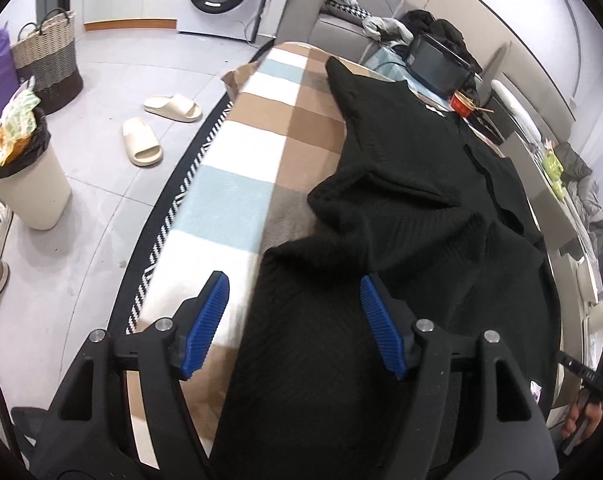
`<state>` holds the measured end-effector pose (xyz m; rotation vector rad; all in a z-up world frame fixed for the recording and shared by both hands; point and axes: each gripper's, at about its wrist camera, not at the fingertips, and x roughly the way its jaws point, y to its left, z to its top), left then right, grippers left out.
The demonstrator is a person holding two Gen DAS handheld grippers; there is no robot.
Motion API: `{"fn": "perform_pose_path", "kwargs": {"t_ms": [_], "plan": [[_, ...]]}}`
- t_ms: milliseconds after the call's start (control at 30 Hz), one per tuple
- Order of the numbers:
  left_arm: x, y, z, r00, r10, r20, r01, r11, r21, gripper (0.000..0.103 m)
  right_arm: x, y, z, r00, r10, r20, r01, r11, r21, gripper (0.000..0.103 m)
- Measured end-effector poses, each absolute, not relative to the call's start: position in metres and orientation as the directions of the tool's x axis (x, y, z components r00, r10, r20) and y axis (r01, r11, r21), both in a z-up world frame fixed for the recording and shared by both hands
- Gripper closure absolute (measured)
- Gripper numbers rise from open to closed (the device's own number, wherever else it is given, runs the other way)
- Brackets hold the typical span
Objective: Fold small clothes
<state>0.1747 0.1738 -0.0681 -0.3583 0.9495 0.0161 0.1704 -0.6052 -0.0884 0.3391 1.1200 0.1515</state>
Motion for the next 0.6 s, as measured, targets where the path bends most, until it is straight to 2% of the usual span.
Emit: {"fn": "perform_pose_path", "kwargs": {"t_ms": [33, 67, 167, 300, 367, 500, 600], "plan": [[0.171, 0.175, -0.068, 0.586, -0.138, -0.798, -0.178, 0.939, -0.293, 0.037, 0.168, -0.601, -0.088, 0.434, 0.28, -0.856, 0.031, 0.945, 0.325, 0.046], [0.168, 0.176, -0.069, 0.586, -0.133, -0.799, -0.188, 0.937, -0.294, 0.037, 0.167, -0.597, -0.088, 0.437, 0.268, -0.859, 0.014, 0.953, 0.304, 0.062], [0.161, 0.177, -0.07, 0.582, -0.129, -0.803, -0.2, 0.934, -0.296, 0.037, 0.166, -0.588, -0.091, 0.452, 0.256, -0.855, -0.033, 0.962, 0.271, 0.095], [0.156, 0.173, -0.069, 0.569, -0.12, -0.813, -0.209, 0.936, -0.284, 0.037, 0.163, -0.603, -0.076, 0.515, 0.313, -0.798, -0.042, 0.939, 0.341, 0.098], [0.153, 0.169, -0.069, 0.564, -0.117, -0.817, -0.203, 0.94, -0.275, 0.037, 0.156, -0.625, -0.063, 0.559, 0.286, -0.778, -0.009, 0.941, 0.339, 0.098], [0.152, 0.158, -0.077, 0.539, -0.138, -0.831, -0.196, 0.939, -0.283, 0.037, 0.154, -0.648, -0.066, 0.528, 0.218, -0.821, 0.049, 0.957, 0.285, 0.098], [0.155, 0.146, -0.084, 0.513, -0.176, -0.84, -0.166, 0.94, -0.298, 0.037, 0.157, -0.649, -0.078, 0.474, 0.233, -0.849, 0.055, 0.955, 0.293, 0.097]]}}
